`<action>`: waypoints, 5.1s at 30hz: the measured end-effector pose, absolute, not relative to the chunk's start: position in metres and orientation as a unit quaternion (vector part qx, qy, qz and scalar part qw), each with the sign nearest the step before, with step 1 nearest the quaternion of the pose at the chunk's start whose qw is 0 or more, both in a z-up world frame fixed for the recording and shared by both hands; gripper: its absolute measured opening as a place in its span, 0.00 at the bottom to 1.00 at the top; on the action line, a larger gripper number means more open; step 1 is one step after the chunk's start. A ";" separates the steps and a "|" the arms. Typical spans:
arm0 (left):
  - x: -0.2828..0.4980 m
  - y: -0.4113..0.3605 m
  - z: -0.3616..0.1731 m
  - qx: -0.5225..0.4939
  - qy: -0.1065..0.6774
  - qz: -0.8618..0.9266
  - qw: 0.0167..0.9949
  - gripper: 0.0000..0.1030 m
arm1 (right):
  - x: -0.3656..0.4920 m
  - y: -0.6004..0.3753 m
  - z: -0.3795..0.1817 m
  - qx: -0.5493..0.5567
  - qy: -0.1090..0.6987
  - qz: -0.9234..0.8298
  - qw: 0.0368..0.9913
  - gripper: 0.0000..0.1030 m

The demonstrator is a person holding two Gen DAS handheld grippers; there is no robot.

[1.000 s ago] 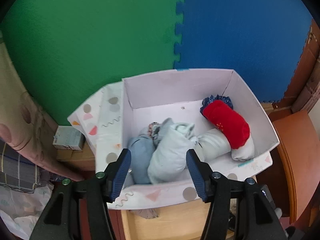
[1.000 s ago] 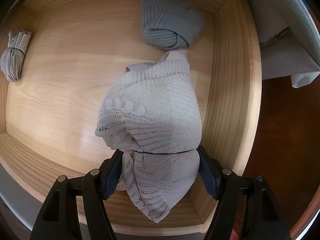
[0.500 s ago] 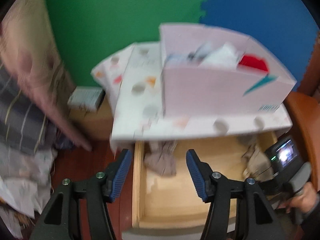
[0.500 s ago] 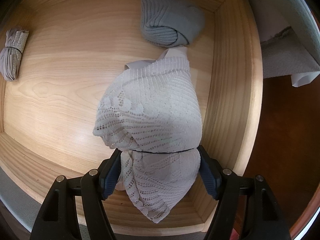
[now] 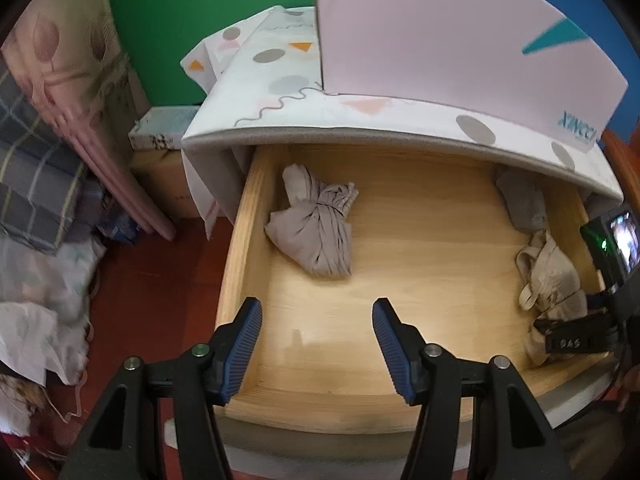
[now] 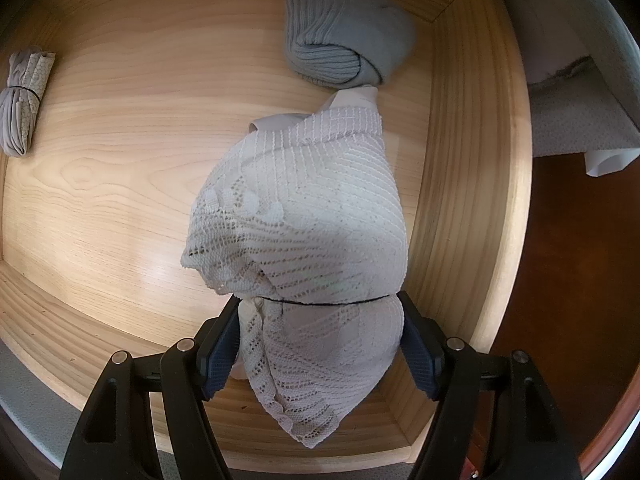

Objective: Take underwear out of drawer
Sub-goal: 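Move the empty left gripper back over the drawer, then carry the cream lace bra with the right gripper over the pink box, then lower the cream bra into the pink box and open the right gripper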

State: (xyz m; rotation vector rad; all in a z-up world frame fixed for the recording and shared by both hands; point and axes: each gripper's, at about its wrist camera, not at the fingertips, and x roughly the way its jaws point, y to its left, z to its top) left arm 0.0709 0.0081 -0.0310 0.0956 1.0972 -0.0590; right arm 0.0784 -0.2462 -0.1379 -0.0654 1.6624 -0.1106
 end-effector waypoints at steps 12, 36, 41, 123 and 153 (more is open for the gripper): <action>0.074 0.037 -0.032 -0.039 0.513 0.000 0.857 0.57 | 0.067 -0.259 -0.137 -0.007 0.727 -0.047 0.685 0.61; 0.074 0.043 -0.029 -0.049 0.503 0.004 0.863 0.57 | 0.040 -0.289 -0.101 0.030 0.687 -0.021 0.726 0.59; 0.074 0.042 -0.029 -0.051 0.503 0.002 0.863 0.57 | 0.035 -0.289 -0.087 0.023 0.679 -0.008 0.733 0.59; 0.067 0.044 -0.016 -0.066 0.474 -0.006 0.878 0.57 | 0.213 -0.241 0.159 0.014 0.525 -0.018 0.851 0.59; 0.068 0.044 -0.016 -0.072 0.475 -0.005 0.877 0.57 | 0.240 -0.211 0.101 -0.020 0.543 -0.008 0.840 0.70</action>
